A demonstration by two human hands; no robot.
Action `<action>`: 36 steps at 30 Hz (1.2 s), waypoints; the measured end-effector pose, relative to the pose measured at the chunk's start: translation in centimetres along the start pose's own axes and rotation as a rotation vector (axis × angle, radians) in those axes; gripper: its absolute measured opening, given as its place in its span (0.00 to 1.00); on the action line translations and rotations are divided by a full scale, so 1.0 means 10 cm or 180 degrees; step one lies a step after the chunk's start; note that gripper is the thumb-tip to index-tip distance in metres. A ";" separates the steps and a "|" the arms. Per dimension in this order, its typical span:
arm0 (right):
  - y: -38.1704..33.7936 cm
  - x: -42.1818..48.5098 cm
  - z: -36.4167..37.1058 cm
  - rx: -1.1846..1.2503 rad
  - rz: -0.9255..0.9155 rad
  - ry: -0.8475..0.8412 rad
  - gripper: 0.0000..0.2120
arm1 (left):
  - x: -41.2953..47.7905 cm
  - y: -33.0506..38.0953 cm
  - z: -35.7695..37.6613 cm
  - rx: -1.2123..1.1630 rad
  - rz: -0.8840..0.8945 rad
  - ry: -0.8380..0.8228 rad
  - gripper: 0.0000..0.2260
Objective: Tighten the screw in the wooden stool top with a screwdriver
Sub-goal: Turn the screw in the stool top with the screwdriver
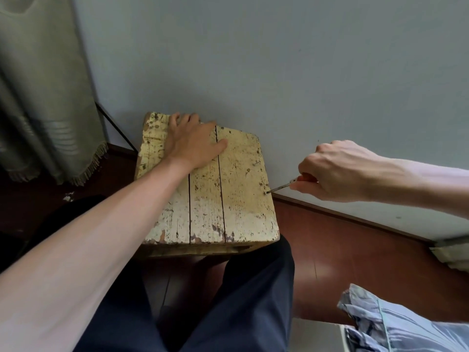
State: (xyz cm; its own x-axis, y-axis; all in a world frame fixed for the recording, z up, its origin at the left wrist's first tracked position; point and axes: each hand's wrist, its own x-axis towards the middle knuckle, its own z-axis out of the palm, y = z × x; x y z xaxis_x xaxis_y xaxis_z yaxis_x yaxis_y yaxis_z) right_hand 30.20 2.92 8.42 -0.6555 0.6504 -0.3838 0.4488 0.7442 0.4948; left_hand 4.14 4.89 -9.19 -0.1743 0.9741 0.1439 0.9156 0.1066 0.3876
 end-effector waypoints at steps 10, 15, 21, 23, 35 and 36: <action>0.00 -0.03 -0.25 0.0048 -0.0337 -0.0247 0.13 | 0.00 -0.02 0.01 0.0022 0.0011 0.0013 0.29; 0.19 -0.07 -0.22 -0.0944 -0.1409 0.0510 0.23 | 0.02 -0.04 0.05 0.0054 0.0051 0.0051 0.30; 0.21 0.00 -0.17 -0.1010 -0.1403 0.0081 0.40 | 0.02 -0.05 0.06 0.0140 0.0087 0.0086 0.31; 0.22 0.02 -0.11 -0.0624 -0.1098 0.0080 0.37 | 0.02 -0.05 0.07 0.0149 0.0087 0.0101 0.31; 0.02 -0.07 -0.17 -0.0035 -0.0221 -0.0293 0.15 | -0.01 -0.04 0.04 0.0120 0.0068 0.0076 0.31; 0.03 -0.07 -0.16 -0.0419 -0.0489 -0.0243 0.16 | -0.01 -0.04 0.04 0.0115 0.0067 0.0067 0.31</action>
State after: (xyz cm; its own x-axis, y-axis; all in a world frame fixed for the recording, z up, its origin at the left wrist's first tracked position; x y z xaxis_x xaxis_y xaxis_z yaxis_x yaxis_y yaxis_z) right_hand 29.82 2.44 10.10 -0.6598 0.5443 -0.5180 0.2607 0.8124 0.5216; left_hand 3.97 4.83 -9.72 -0.1622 0.9719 0.1709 0.9316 0.0937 0.3512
